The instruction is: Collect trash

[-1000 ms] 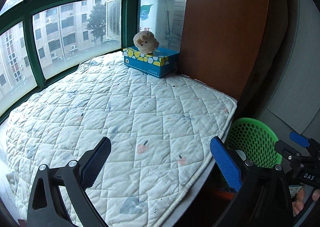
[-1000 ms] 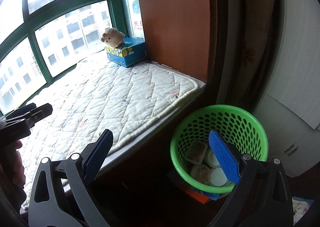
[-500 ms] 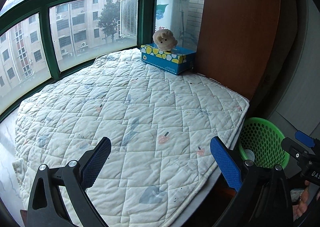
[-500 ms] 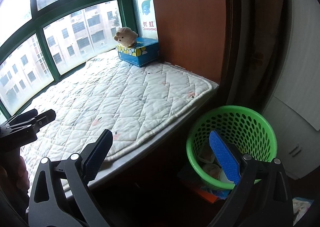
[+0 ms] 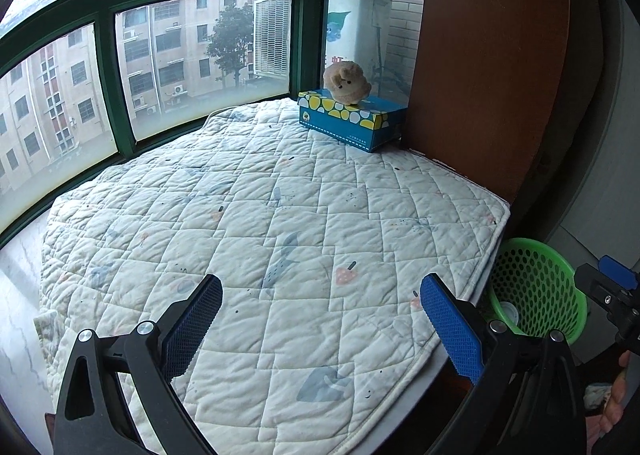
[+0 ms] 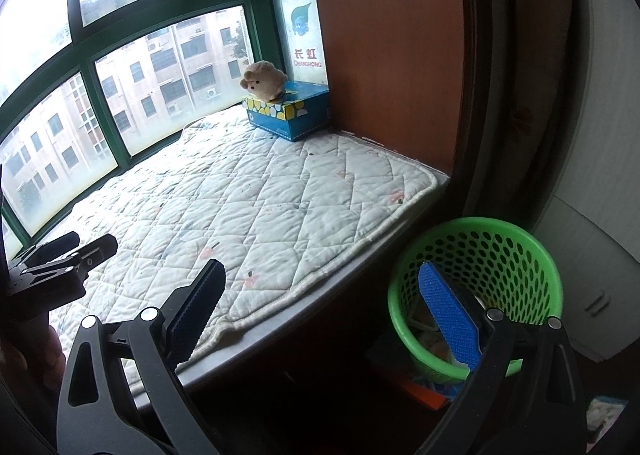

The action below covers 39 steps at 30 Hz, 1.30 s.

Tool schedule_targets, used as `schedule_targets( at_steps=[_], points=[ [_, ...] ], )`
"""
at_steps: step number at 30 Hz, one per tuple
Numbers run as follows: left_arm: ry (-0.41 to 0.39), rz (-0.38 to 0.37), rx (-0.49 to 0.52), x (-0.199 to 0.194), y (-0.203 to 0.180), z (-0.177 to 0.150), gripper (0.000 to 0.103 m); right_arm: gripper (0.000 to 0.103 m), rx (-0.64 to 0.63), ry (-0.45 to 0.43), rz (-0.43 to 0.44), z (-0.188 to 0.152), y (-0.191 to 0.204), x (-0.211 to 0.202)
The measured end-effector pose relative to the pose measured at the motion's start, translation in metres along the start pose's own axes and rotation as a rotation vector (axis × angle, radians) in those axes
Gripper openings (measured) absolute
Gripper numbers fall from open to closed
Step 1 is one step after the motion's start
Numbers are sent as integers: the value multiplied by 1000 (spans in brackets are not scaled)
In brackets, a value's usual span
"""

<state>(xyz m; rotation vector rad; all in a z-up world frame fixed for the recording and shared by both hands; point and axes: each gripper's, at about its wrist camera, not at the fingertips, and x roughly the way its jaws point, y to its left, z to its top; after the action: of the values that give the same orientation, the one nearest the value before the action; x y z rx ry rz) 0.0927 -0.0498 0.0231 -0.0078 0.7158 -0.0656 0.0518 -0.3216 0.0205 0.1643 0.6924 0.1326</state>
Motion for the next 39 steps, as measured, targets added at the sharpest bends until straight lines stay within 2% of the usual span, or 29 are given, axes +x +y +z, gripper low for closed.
schedule_targets(
  at_steps=[39],
  points=[
    [-7,43,-47,0,14,-2,96,97,-4,-8,27,0,11,3]
  ],
)
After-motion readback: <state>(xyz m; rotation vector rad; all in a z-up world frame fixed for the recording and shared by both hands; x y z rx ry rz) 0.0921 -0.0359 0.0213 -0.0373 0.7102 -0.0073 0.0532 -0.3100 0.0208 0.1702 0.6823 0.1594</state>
